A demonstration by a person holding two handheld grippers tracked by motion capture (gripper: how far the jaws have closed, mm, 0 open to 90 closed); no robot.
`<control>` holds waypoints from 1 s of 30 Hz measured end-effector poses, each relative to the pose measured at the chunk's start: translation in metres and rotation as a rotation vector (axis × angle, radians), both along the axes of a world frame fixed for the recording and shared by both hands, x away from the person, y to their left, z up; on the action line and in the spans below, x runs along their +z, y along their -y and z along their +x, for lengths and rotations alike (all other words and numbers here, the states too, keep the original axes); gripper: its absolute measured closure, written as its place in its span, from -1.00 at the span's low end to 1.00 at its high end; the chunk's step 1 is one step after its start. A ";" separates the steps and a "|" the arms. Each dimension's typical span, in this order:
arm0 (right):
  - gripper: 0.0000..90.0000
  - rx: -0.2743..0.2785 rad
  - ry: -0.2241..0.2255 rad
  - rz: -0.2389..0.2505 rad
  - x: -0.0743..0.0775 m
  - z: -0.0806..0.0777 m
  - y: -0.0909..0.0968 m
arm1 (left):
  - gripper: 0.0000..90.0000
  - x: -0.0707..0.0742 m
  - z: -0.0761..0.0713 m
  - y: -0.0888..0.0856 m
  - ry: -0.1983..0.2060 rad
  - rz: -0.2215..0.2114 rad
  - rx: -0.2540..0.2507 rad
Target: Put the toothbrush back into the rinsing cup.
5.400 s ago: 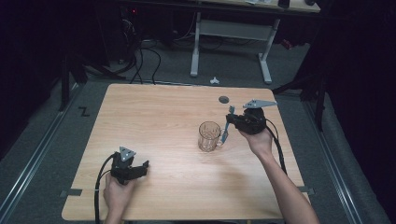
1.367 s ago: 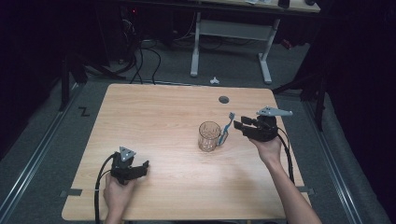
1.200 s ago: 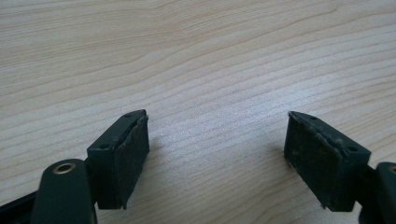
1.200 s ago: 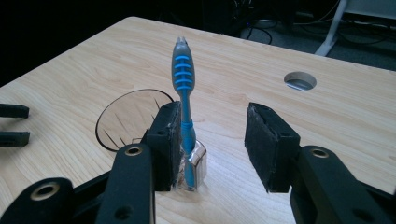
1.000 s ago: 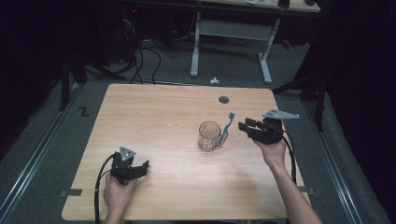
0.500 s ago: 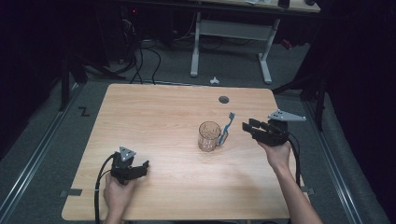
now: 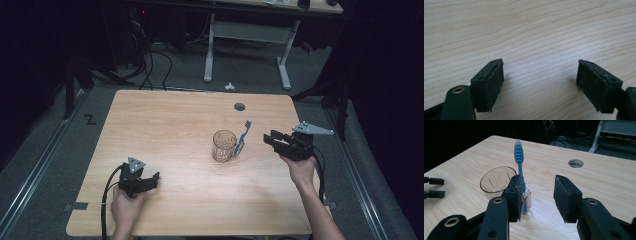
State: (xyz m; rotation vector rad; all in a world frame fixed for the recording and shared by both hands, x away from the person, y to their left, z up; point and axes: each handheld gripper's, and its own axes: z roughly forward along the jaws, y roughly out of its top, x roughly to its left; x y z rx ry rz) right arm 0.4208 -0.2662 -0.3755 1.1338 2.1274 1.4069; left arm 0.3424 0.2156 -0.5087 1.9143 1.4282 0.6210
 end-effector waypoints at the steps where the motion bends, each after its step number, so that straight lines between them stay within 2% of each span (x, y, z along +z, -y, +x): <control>1: 0.31 0.001 0.002 0.001 0.001 -0.001 0.000 | -0.50 0.000 0.000 0.000 0.000 0.000 0.000; 20: 0.32 -0.006 0.005 0.024 -0.004 -0.014 0.009 | -0.50 0.000 0.000 0.000 0.000 0.001 0.000; 30: 0.32 -0.025 -0.005 0.044 -0.012 -0.021 0.019 | -0.50 0.000 0.000 0.000 0.000 0.001 0.000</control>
